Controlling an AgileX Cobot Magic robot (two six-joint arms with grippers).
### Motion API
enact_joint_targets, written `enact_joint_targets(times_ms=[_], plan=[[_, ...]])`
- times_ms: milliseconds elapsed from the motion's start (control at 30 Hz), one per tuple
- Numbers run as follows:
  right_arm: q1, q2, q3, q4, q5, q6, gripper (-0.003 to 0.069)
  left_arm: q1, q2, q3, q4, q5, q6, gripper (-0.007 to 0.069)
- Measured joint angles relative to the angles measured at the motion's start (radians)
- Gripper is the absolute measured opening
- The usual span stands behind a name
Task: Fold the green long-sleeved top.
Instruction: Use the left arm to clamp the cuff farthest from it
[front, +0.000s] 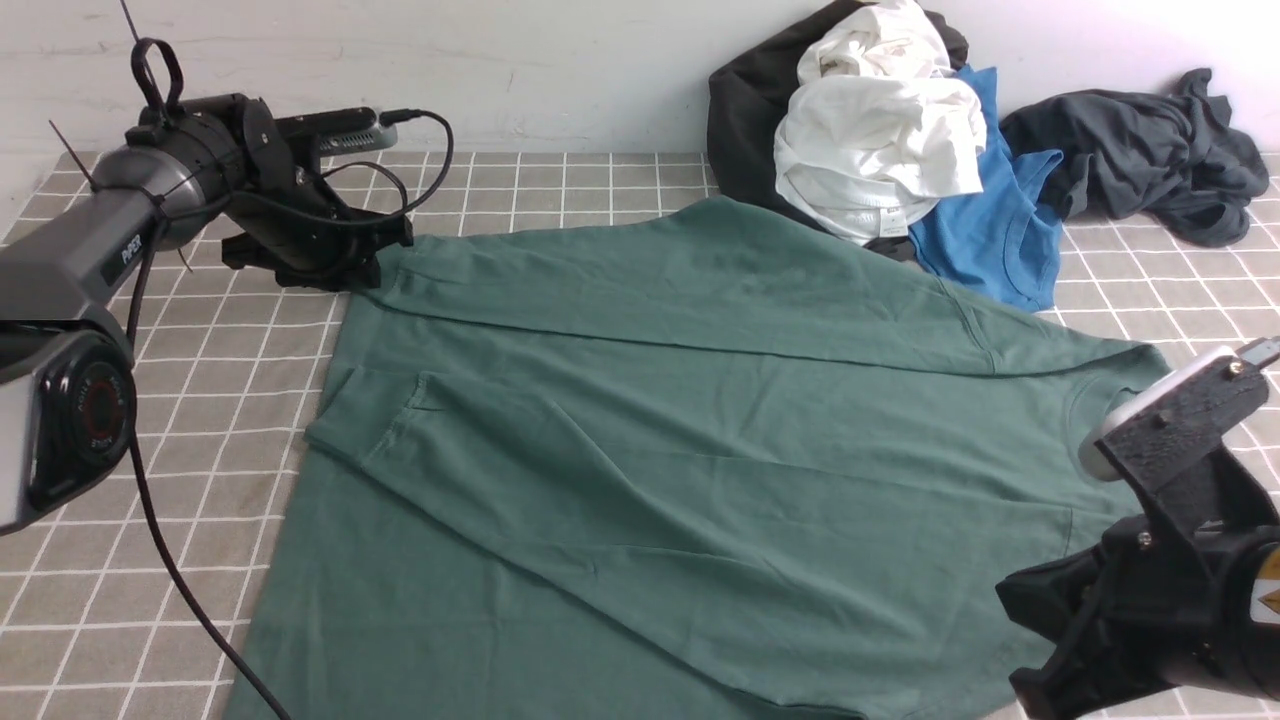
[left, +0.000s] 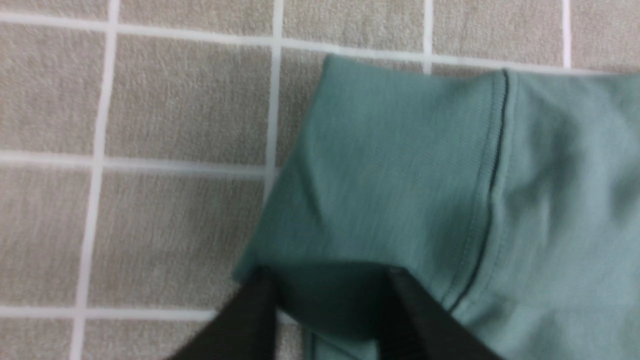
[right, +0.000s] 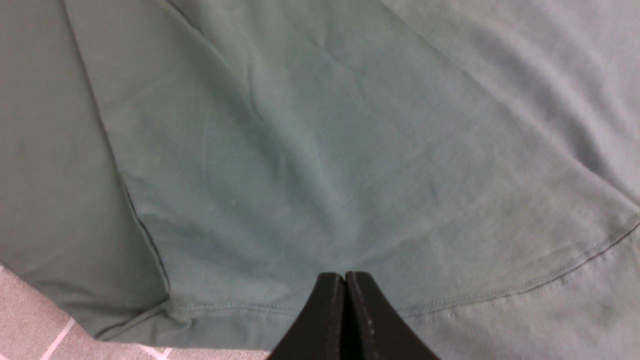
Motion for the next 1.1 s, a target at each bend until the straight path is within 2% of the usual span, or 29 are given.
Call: enact_joint_targets(times_ms=[67, 133, 267, 467, 600, 767, 800, 867, 967, 1067, 1100], plan=[[0.0, 0.0, 0.0, -0.002, -0.003, 0.0, -0.0014, 0.0, 0.002, -0.009, 0.007, -0.005, 0.0, 0.0077], [0.0, 0.0, 0.0, -0.002, -0.005, 0.0, -0.0014, 0.0, 0.002, -0.027, 0.009, 0.0, 0.0, 0.0021], [0.0, 0.0, 0.0, -0.002, -0.007, 0.0, -0.0014, -0.006, -0.006, -0.081, 0.01, 0.069, 0.005, -0.0008], [0.0, 0.0, 0.0, -0.003, -0.01, 0.0, -0.0014, -0.019, -0.052, -0.104, 0.013, 0.12, 0.045, 0.0001], [0.0, 0.0, 0.0, -0.003, -0.01, 0.0, -0.0014, -0.015, -0.044, -0.109, 0.026, 0.114, 0.095, 0.0075], [0.0, 0.002, 0.0, -0.005, -0.015, 0.0, -0.0014, -0.005, 0.027, -0.109, 0.036, 0.075, 0.154, 0.0372], [0.0, 0.005, 0.0, -0.009, -0.015, 0.0, -0.0014, -0.004, 0.037, -0.109, 0.036, 0.062, 0.161, 0.0417], [0.0, 0.019, 0.0, -0.014, -0.016, 0.0, -0.0014, -0.004, 0.049, -0.109, 0.035, 0.031, 0.167, 0.0449], [0.0, 0.044, 0.0, -0.014, -0.017, 0.0, -0.0014, -0.004, 0.056, -0.109, 0.033, 0.01, 0.167, 0.0386], [0.0, 0.071, 0.0, -0.014, -0.017, 0.0, -0.0014, -0.004, 0.057, -0.109, 0.032, 0.007, 0.168, 0.0154], [0.0, 0.072, 0.0, -0.013, -0.017, 0.0, -0.0014, -0.004, 0.057, -0.109, 0.032, 0.007, 0.168, 0.0125]])
